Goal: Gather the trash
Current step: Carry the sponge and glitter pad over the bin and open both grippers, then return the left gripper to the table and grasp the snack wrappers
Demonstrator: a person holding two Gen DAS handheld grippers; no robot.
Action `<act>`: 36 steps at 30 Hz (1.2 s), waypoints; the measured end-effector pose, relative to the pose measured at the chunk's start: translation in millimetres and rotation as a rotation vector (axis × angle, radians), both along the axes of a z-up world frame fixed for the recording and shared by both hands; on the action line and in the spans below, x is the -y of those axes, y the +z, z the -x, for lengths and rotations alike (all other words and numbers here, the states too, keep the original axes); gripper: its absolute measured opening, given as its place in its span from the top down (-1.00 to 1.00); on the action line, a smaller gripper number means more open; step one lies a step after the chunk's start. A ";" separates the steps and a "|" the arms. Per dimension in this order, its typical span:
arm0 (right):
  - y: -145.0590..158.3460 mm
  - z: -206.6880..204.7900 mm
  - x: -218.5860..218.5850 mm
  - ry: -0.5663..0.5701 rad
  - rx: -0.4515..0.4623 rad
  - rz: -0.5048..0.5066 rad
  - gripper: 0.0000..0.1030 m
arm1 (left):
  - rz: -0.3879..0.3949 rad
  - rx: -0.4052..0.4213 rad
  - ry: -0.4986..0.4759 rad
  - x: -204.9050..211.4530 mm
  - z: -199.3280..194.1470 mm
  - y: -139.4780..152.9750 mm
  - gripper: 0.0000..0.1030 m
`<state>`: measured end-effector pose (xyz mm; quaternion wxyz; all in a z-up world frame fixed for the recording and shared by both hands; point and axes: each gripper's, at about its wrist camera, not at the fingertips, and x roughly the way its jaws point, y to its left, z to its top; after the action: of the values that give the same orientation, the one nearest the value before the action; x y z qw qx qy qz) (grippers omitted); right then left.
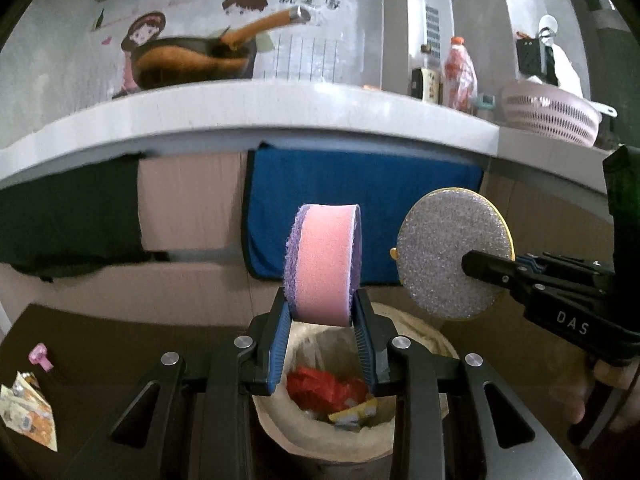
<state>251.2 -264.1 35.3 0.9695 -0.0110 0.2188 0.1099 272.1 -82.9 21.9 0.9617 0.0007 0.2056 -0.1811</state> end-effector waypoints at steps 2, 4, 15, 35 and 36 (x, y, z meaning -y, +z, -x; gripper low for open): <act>-7.3 -3.8 0.3 0.000 -0.017 -0.002 0.75 | 0.008 -0.024 0.001 -0.4 -6.1 -7.5 0.39; -15.9 -7.5 0.3 0.001 -0.036 -0.006 0.75 | 0.014 -0.041 0.004 -1.4 -10.5 -13.4 0.39; -38.9 -19.7 2.7 -0.007 -0.086 -0.028 0.74 | 0.032 -0.111 0.009 -1.5 -32.8 -38.0 0.39; -85.6 -59.1 14.2 -0.068 -0.202 -0.125 0.34 | 0.163 -0.285 -0.028 -45.0 -77.0 -71.3 -0.08; -87.5 -60.2 14.1 -0.068 -0.208 -0.131 0.34 | 0.160 -0.277 -0.004 -52.1 -75.2 -69.8 -0.08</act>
<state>311.4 -278.2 -52.2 0.9434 0.0711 0.3106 0.0918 347.3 -30.8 -47.9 0.9208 -0.1004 0.3213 -0.1972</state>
